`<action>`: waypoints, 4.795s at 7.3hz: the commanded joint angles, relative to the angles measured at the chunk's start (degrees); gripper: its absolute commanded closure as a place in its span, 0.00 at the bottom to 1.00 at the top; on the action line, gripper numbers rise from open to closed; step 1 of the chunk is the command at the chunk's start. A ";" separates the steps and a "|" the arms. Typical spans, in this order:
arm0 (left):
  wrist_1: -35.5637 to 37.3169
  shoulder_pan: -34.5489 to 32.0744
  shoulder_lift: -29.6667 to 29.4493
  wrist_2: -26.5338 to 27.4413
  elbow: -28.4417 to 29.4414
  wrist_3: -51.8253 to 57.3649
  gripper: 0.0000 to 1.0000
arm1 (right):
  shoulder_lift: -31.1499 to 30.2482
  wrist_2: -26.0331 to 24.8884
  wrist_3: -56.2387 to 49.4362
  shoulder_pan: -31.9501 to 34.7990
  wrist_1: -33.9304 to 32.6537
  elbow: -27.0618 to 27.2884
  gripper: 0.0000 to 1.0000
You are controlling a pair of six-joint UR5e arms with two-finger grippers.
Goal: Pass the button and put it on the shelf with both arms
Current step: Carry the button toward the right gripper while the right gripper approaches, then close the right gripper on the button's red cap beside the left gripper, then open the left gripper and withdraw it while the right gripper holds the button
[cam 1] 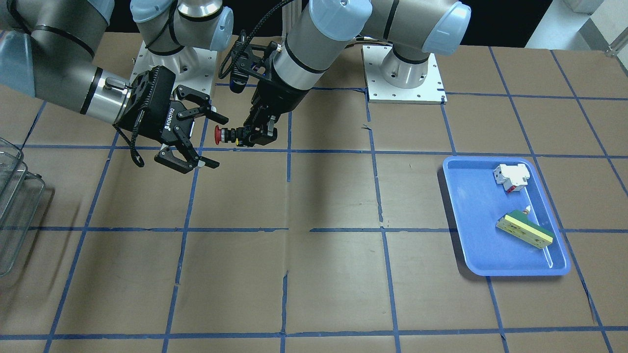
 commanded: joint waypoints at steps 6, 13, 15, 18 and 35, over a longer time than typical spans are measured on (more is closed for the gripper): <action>0.37 -0.80 0.82 0.06 0.08 -2.31 1.00 | -2.67 -2.47 -0.03 -0.39 3.58 -0.05 0.00; 0.46 -0.80 1.08 -0.02 0.08 -2.57 1.00 | -3.02 -2.56 -0.47 -0.39 8.06 -0.05 0.08; 0.46 -0.89 1.69 -0.02 0.08 -2.57 1.00 | -3.02 -2.65 -0.47 -0.30 9.74 -0.31 0.08; 0.46 -0.89 1.96 -0.02 0.08 -3.54 1.00 | -3.11 -3.00 -0.47 -0.39 9.65 -0.84 0.52; -14.31 22.54 8.64 17.03 1.58 -39.91 0.00 | 7.33 -59.93 22.11 -17.43 -2.82 -21.41 1.00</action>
